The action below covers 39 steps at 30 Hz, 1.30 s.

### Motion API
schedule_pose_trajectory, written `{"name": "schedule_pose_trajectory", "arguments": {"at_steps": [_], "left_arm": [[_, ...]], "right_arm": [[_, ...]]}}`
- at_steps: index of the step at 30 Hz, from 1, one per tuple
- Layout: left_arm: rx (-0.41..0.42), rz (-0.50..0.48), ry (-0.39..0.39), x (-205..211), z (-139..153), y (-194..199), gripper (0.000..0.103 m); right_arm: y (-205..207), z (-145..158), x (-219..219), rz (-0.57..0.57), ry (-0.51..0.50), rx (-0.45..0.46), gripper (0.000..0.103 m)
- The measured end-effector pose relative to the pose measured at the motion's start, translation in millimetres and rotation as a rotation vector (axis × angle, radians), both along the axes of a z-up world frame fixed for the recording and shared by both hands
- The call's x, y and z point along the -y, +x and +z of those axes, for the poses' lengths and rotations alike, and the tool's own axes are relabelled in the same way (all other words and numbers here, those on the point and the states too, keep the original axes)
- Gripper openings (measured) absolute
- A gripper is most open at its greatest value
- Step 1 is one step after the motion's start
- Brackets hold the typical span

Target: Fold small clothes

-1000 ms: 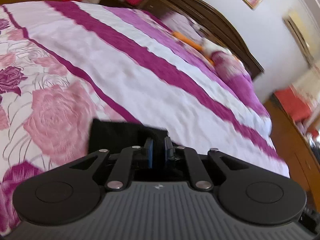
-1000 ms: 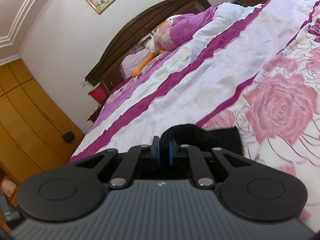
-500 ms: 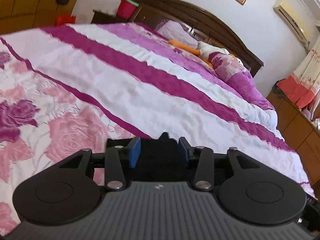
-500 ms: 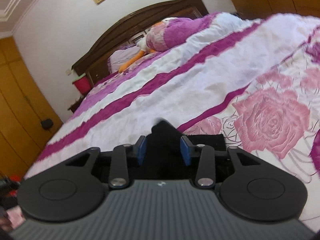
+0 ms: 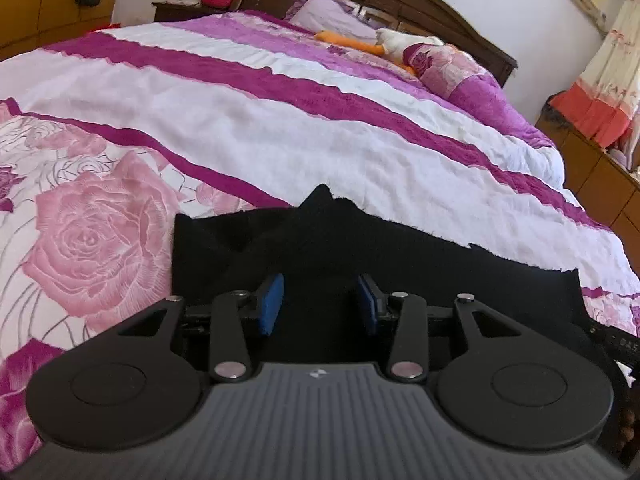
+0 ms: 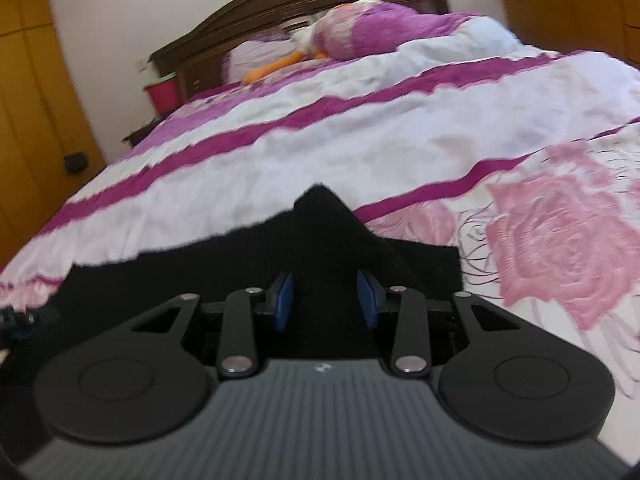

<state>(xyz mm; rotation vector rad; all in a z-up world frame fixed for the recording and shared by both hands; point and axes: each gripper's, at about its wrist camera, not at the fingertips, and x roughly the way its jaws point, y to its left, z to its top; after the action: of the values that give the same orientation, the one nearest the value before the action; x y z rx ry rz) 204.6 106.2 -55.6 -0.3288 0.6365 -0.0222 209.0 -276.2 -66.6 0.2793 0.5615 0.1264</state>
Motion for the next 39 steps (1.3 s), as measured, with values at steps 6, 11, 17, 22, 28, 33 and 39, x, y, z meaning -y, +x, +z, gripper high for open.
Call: {"name": "schedule_pose_trajectory", "arguments": {"at_steps": [6,11,17,22,28,33,39], "left_arm": [[0.005,-0.009,0.074,10.7,-1.3,-1.4,0.047],[-0.009,-0.016,0.106,11.0,16.5,-15.9,0.047],[-0.012,0.021,0.152,3.8,39.3,-49.9,0.048],[-0.033,0.035,0.14,1.7,47.0,-78.2,0.048],[-0.061,0.01,0.13,11.5,46.3,-103.4,0.054],[-0.077,-0.003,0.152,23.3,41.1,-116.2,0.058],[-0.102,0.004,0.159,28.6,35.4,-119.6,0.06]], "right_arm": [[5.2,-6.3,2.2,-0.004,0.027,-0.006,0.037],[-5.8,1.9,11.6,-0.028,0.107,0.01,0.038],[-40.0,25.0,19.9,-0.035,0.135,-0.003,0.04],[-65.2,37.4,37.0,-0.038,0.164,-0.022,0.049],[-94.4,37.8,49.9,-0.051,0.163,-0.046,0.052],[-116.6,28.1,56.8,-0.069,0.153,-0.044,0.052],[-123.2,5.2,65.6,-0.089,0.217,-0.09,0.052]]}}
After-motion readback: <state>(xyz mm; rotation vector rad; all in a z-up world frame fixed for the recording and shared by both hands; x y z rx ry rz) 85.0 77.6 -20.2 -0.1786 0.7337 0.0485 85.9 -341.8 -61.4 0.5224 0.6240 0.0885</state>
